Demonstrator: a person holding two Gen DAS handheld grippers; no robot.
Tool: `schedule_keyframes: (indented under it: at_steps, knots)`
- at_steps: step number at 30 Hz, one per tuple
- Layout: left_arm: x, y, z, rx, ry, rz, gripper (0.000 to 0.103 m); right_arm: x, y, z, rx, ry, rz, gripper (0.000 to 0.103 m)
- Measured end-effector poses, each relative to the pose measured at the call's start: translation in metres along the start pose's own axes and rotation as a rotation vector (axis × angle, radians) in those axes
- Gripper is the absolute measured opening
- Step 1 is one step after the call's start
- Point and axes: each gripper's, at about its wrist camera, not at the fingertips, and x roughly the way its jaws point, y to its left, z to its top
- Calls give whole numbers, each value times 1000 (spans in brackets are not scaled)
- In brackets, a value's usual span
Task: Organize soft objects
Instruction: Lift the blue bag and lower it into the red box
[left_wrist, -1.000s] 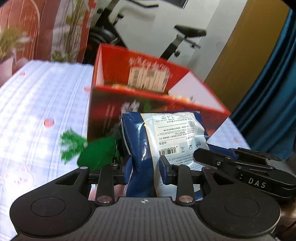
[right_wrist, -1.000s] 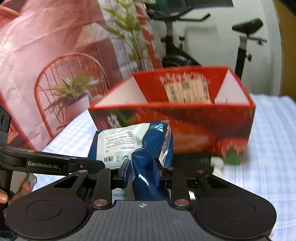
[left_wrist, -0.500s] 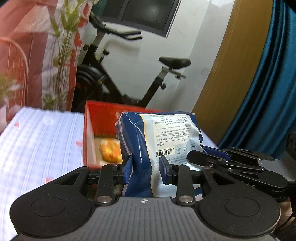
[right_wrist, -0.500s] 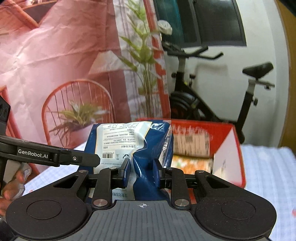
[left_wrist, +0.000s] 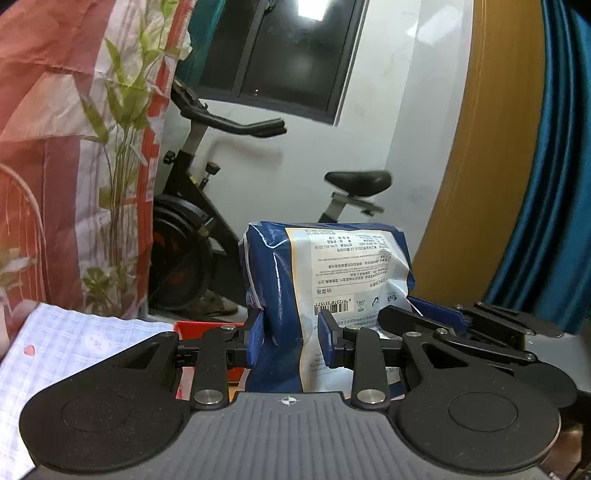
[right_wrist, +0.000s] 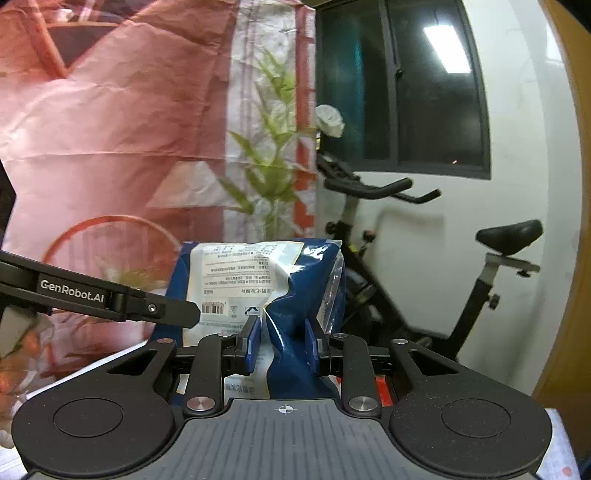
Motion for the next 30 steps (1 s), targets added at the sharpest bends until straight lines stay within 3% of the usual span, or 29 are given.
schedule_keyframes:
  at_steps: [4,13,18,27,30]
  knots:
    - [29,6,-11,18,88,23,33,27,-1,-17,7,54,-16,24]
    - [73,20,-50,-10,302,12,33,57,-8,-74,103,274,-3,24]
    - [77,24,-56,-1,338,16,33,62,-10,-89,154,340,-5,24]
    - [77,21,-59,13,346,29,34,59,-11,-96,172,354,-5,24]
    - [75,16,-58,36,340,50,37,57,-11,-96,168,356,-29,30]
